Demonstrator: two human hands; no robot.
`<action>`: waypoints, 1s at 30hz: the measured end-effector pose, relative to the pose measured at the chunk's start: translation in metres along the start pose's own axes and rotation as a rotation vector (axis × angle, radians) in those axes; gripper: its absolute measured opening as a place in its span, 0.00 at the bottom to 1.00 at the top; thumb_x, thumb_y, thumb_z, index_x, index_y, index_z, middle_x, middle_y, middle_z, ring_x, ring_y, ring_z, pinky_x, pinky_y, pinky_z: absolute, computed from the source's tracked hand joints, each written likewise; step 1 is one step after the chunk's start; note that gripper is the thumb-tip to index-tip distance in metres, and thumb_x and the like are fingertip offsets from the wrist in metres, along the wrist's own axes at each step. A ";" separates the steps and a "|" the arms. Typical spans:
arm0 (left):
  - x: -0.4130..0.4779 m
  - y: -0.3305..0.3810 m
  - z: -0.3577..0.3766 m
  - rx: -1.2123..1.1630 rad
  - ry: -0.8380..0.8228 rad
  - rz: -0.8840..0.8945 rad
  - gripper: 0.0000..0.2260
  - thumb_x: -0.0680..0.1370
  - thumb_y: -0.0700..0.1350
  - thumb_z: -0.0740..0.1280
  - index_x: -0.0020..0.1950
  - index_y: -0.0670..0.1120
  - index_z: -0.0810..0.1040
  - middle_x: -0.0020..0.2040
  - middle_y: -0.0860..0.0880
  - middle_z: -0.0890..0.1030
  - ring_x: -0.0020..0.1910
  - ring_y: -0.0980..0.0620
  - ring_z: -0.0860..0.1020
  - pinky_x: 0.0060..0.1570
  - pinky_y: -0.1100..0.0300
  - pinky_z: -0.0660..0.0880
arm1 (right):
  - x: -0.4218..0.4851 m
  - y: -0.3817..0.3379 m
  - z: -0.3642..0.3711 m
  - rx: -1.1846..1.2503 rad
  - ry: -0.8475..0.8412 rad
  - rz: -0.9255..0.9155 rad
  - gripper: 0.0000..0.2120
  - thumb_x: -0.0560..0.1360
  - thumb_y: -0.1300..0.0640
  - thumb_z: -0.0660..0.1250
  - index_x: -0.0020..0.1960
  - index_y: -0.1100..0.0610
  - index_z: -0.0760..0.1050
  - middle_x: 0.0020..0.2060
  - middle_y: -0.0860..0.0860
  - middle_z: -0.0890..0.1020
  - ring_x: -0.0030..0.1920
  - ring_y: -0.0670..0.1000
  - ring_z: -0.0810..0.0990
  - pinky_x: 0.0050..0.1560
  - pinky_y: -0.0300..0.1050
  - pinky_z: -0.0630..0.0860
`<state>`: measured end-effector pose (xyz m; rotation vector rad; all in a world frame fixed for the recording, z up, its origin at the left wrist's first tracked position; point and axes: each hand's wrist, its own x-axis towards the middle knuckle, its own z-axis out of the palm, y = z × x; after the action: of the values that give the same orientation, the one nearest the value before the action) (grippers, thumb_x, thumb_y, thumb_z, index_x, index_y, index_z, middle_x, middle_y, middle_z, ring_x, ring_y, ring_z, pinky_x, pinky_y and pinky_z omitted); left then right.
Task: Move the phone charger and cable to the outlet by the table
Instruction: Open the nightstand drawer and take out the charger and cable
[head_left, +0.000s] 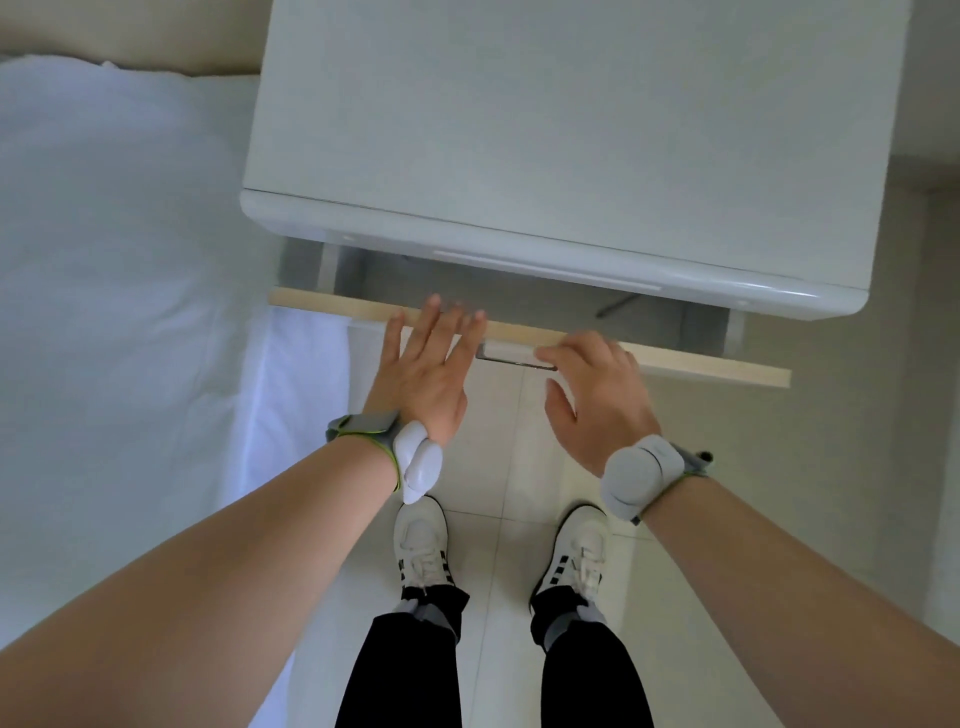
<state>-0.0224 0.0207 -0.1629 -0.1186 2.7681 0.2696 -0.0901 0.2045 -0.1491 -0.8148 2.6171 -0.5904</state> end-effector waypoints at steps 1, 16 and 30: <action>-0.001 0.002 0.000 -0.019 0.009 -0.019 0.30 0.73 0.40 0.61 0.74 0.47 0.55 0.73 0.45 0.62 0.74 0.42 0.56 0.73 0.44 0.48 | -0.002 0.005 -0.004 -0.040 0.079 0.026 0.15 0.71 0.59 0.62 0.57 0.57 0.76 0.53 0.56 0.78 0.50 0.58 0.76 0.53 0.52 0.71; -0.046 0.015 0.027 -0.088 -0.187 0.014 0.15 0.79 0.48 0.51 0.61 0.45 0.69 0.36 0.46 0.83 0.38 0.42 0.79 0.48 0.53 0.70 | -0.069 0.024 0.026 -0.122 -0.434 0.439 0.16 0.78 0.47 0.53 0.62 0.52 0.68 0.49 0.54 0.82 0.46 0.59 0.80 0.42 0.45 0.74; -0.080 0.017 0.070 -0.181 -0.221 -0.058 0.20 0.76 0.44 0.62 0.68 0.45 0.68 0.65 0.42 0.72 0.60 0.38 0.72 0.57 0.49 0.70 | -0.087 -0.006 0.067 -0.005 -0.504 0.266 0.20 0.78 0.51 0.54 0.70 0.48 0.61 0.62 0.50 0.72 0.58 0.55 0.74 0.52 0.50 0.74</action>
<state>0.0737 0.0556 -0.1957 -0.2016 2.5132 0.4869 0.0097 0.2328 -0.1870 -0.5179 2.2073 -0.2597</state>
